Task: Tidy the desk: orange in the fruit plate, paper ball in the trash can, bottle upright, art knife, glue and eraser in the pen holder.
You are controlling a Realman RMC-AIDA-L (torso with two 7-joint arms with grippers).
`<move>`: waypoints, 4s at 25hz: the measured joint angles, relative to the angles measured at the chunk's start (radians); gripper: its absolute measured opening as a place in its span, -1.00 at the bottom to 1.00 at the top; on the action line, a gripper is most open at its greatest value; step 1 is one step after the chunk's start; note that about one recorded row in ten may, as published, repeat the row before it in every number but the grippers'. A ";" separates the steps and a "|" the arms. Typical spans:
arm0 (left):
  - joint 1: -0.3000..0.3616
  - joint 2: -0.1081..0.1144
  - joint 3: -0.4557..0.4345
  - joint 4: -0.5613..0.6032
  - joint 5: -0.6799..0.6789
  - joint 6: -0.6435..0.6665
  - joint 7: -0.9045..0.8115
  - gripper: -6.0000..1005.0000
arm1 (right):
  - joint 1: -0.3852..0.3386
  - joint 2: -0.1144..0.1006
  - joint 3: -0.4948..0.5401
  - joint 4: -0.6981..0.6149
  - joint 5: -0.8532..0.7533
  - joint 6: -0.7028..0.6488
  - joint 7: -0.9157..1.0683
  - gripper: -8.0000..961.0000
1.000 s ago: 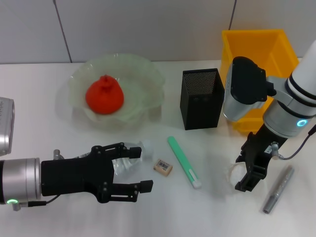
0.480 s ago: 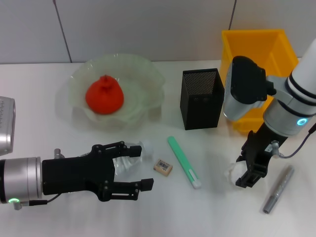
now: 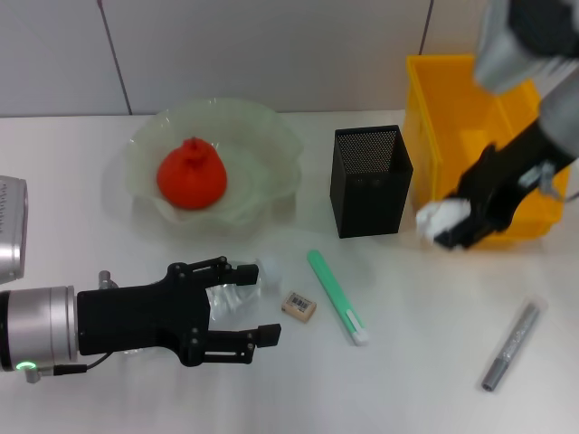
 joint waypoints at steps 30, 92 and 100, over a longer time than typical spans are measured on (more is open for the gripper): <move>-0.022 -0.001 0.000 0.000 -0.002 -0.035 -0.003 0.65 | -0.105 -0.032 0.248 0.171 0.219 0.648 -0.018 0.49; -0.359 -0.032 0.403 0.473 0.674 -0.225 -1.012 0.60 | -0.434 -0.035 0.219 0.530 0.690 0.182 -0.718 0.66; -0.366 -0.032 0.451 0.406 0.693 -0.290 -1.043 0.60 | -0.433 -0.036 0.219 0.531 0.690 0.178 -0.718 0.66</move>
